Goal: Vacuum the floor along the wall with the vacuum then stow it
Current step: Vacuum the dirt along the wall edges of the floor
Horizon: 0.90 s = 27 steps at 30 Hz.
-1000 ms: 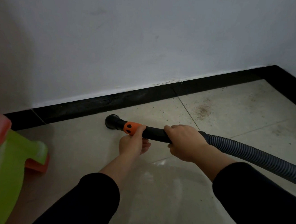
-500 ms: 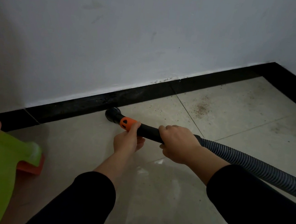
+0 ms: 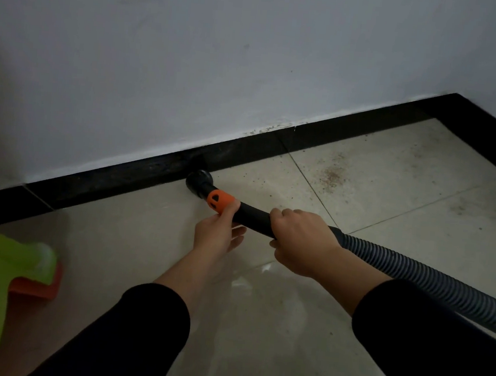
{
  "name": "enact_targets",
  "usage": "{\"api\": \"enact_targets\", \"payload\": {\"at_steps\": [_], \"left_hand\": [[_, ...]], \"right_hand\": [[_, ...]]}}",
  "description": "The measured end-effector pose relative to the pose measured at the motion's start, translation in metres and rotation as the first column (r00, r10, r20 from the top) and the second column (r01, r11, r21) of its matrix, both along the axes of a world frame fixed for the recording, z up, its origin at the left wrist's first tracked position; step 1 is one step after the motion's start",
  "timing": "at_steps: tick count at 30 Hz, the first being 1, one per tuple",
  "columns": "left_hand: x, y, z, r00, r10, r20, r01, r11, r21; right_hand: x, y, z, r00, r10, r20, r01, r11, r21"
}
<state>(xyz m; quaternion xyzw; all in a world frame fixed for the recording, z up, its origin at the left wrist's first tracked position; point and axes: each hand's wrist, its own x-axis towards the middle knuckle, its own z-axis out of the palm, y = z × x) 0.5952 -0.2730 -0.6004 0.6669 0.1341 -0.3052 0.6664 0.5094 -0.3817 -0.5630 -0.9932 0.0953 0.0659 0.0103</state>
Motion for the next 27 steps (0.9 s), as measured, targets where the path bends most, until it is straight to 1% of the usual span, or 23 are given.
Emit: {"api": "enact_targets", "payload": {"at_steps": [3,8,12,15,19,22,27], "left_hand": [[0.000,-0.003,-0.003,1.000,-0.025,-0.009,0.025,1.000,-0.004],[0.006,-0.010,-0.005,0.994,-0.103,-0.018,0.104,0.994,0.032],[0.015,-0.012,0.002,0.976,-0.202,-0.076,0.205,0.978,0.045],[0.023,-0.015,0.011,0.963,-0.243,-0.120,0.248,0.968,0.026],[0.029,-0.021,0.021,0.943,-0.271,-0.192,0.275,0.962,-0.006],[0.028,-0.027,0.026,0.927,-0.276,-0.254,0.270,0.961,-0.059],[0.024,-0.039,0.025,0.928,-0.251,-0.274,0.231,0.967,-0.105]], "right_hand": [[-0.001,-0.004,-0.004,1.000,-0.015,0.002,0.015,1.000,0.011],[-0.004,-0.011,-0.008,0.999,-0.043,-0.002,0.043,0.999,0.022],[-0.003,-0.013,-0.004,0.997,-0.071,-0.017,0.071,0.997,0.021],[0.000,-0.012,0.005,0.995,-0.093,-0.031,0.094,0.995,0.023],[0.005,-0.013,0.015,0.989,-0.136,-0.049,0.138,0.990,0.020],[0.002,-0.012,0.014,0.982,-0.181,-0.050,0.181,0.983,0.014],[-0.006,-0.011,0.010,0.972,-0.230,-0.043,0.232,0.972,0.049]]}}
